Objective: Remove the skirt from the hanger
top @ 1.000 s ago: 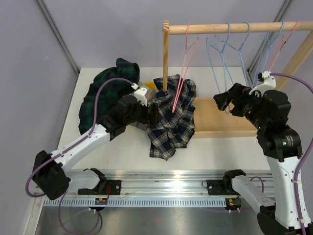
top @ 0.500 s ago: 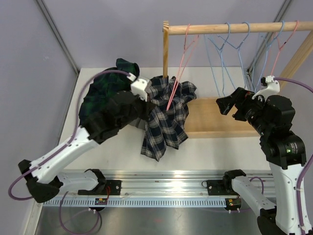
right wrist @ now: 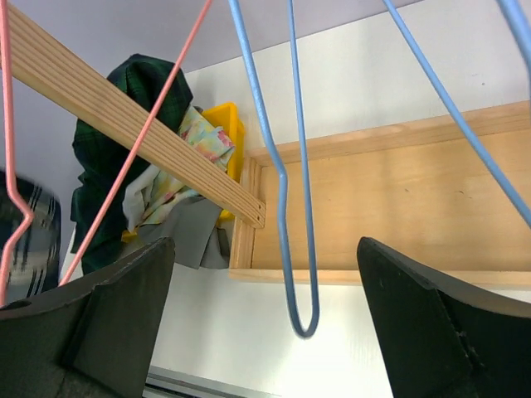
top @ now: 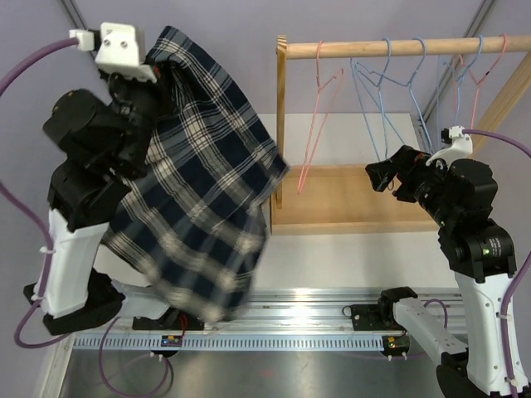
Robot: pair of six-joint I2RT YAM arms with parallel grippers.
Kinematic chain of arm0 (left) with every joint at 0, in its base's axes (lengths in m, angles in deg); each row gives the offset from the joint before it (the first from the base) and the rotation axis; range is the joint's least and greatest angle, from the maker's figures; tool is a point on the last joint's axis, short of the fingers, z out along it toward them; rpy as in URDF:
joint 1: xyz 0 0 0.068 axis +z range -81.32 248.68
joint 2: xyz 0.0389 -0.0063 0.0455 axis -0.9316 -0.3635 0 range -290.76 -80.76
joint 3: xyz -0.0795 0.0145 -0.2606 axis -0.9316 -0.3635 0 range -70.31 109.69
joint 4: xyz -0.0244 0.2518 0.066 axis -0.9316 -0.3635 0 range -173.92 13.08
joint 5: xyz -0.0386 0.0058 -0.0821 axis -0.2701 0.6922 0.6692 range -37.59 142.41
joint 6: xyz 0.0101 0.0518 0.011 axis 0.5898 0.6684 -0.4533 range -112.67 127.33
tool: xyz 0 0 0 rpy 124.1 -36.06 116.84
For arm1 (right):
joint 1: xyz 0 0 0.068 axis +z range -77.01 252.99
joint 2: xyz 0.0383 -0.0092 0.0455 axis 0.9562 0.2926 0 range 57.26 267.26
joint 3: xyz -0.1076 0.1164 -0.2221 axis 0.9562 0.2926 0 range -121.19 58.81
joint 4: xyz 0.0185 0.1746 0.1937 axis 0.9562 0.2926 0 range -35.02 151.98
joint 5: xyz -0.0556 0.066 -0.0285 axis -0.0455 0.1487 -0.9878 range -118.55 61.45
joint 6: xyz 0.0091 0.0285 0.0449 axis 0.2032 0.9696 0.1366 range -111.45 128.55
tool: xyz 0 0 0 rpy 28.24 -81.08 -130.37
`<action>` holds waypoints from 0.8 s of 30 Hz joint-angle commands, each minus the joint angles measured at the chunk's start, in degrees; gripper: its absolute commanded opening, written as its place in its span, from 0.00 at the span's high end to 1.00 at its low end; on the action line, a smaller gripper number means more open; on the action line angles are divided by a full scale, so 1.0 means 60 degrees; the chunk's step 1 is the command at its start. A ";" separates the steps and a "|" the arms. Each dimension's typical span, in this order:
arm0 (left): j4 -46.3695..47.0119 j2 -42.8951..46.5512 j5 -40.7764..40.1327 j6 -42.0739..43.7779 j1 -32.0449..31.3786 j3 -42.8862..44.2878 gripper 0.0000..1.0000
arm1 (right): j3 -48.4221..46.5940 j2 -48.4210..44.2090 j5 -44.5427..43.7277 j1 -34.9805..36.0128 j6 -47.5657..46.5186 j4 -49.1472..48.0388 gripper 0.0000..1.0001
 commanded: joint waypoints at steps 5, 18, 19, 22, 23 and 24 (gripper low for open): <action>0.0544 -0.2600 0.1085 0.1229 0.1626 0.2758 1.00 | -0.0035 -0.0059 -0.0100 -0.0026 -0.0176 -0.0231 0.01; 0.3589 -0.1038 0.1144 0.0017 0.3646 -0.4576 1.00 | -0.0035 -0.0293 -0.0320 -0.0026 -0.0469 0.0194 0.01; 0.3954 -0.0601 0.1333 -0.0683 0.3824 -0.5318 1.00 | -0.0035 -0.0294 -0.0305 -0.0026 -0.0484 0.0194 0.01; 0.4206 -0.0290 0.1481 -0.1784 0.4425 -0.7680 1.00 | -0.0035 -0.0323 -0.0290 -0.0026 -0.0484 0.0194 0.01; 0.4003 -0.0274 0.1496 -0.2528 0.4528 -0.8134 1.00 | -0.0035 -0.0337 -0.0261 -0.0026 -0.0484 0.0223 0.01; 0.3885 -0.0245 0.1511 -0.2898 0.4645 -0.8486 1.00 | -0.0021 -0.0337 -0.0261 -0.0026 -0.0484 0.0194 0.01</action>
